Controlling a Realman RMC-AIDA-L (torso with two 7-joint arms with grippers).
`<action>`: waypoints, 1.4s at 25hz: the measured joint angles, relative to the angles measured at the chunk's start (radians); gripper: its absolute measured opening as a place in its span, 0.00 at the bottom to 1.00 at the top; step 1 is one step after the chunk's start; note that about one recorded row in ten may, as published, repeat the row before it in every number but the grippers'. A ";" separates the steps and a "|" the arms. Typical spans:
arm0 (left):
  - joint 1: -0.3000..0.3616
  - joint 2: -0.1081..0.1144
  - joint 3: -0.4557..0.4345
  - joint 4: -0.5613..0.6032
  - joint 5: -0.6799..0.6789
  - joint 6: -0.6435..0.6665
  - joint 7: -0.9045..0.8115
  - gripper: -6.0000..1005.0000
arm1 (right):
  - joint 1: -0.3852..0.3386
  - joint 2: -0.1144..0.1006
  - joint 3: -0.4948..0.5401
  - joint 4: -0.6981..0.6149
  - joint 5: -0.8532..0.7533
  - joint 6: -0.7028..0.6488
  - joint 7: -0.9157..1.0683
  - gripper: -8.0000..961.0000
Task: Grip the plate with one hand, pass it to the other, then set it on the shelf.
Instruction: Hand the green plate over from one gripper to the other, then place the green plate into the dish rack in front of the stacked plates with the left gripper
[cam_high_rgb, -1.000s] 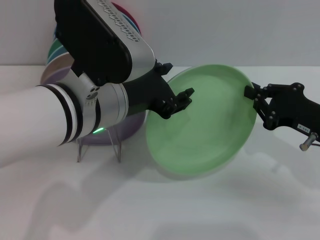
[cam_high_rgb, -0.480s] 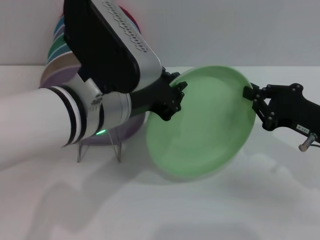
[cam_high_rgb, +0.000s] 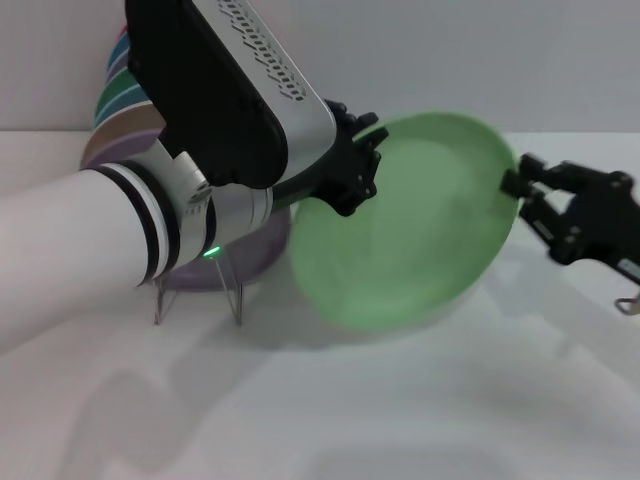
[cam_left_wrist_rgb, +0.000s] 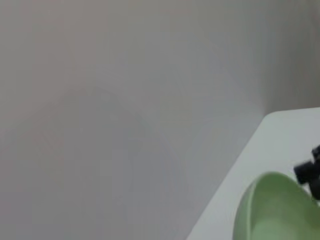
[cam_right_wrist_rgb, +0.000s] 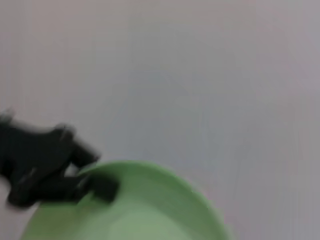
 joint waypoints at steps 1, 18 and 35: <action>0.000 0.000 0.000 0.000 0.000 0.000 0.000 0.08 | 0.000 0.000 0.000 0.000 0.000 0.000 0.000 0.17; 0.175 0.057 0.396 0.338 0.224 1.392 0.301 0.08 | -0.027 0.009 0.357 -0.351 0.261 0.263 -0.005 0.57; -0.236 0.117 0.276 1.617 0.261 2.560 -0.394 0.08 | -0.019 0.008 0.337 -0.360 0.245 0.263 -0.018 0.58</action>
